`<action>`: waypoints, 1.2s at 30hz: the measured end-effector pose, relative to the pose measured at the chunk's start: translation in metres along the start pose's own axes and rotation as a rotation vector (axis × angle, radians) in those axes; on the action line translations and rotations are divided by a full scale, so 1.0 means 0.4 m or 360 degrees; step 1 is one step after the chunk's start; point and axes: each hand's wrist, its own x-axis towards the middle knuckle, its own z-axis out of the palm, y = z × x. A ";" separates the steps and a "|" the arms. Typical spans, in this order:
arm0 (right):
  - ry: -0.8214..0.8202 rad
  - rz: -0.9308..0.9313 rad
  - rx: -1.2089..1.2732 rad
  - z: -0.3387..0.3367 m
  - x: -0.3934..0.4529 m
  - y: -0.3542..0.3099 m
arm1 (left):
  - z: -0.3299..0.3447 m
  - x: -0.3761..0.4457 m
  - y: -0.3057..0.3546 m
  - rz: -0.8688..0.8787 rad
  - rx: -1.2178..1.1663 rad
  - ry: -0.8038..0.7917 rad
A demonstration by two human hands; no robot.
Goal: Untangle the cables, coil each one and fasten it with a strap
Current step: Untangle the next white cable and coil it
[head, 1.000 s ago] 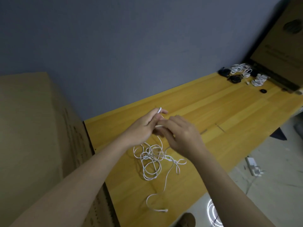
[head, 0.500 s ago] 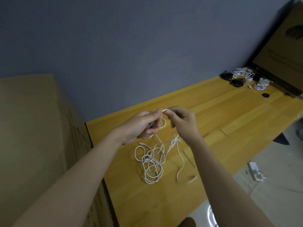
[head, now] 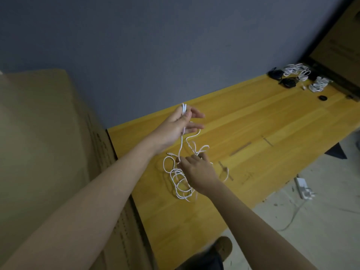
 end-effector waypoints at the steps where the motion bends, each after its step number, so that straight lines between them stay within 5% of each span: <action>1: 0.0112 -0.0114 -0.0041 -0.013 0.002 -0.004 | 0.001 0.001 -0.004 0.0017 0.0100 0.0006; 7: 0.0718 -0.0291 -0.0056 -0.132 -0.014 0.034 | -0.008 -0.017 -0.042 -0.0036 0.1051 -0.0094; 12: 0.0669 0.0060 0.0315 -0.152 0.001 0.107 | 0.014 -0.027 -0.009 -0.0138 0.1353 -0.0250; 16: 0.0699 0.0578 0.0775 -0.136 -0.007 0.146 | 0.028 -0.036 0.003 -0.0183 0.1299 -0.0364; 19: 0.0489 0.0692 0.0698 -0.116 -0.020 0.174 | 0.026 -0.035 -0.002 -0.0180 0.1200 -0.0440; 25: 0.0328 0.0985 0.1307 -0.087 -0.029 0.135 | 0.027 -0.030 0.002 -0.0072 0.0848 -0.0046; 30: 0.0544 0.1212 0.1704 -0.086 -0.047 0.108 | 0.015 -0.020 -0.008 -0.0062 0.0835 0.0272; 36: 0.0167 0.1222 0.1696 -0.068 -0.084 0.104 | -0.018 -0.008 -0.008 -0.0029 0.0635 0.0458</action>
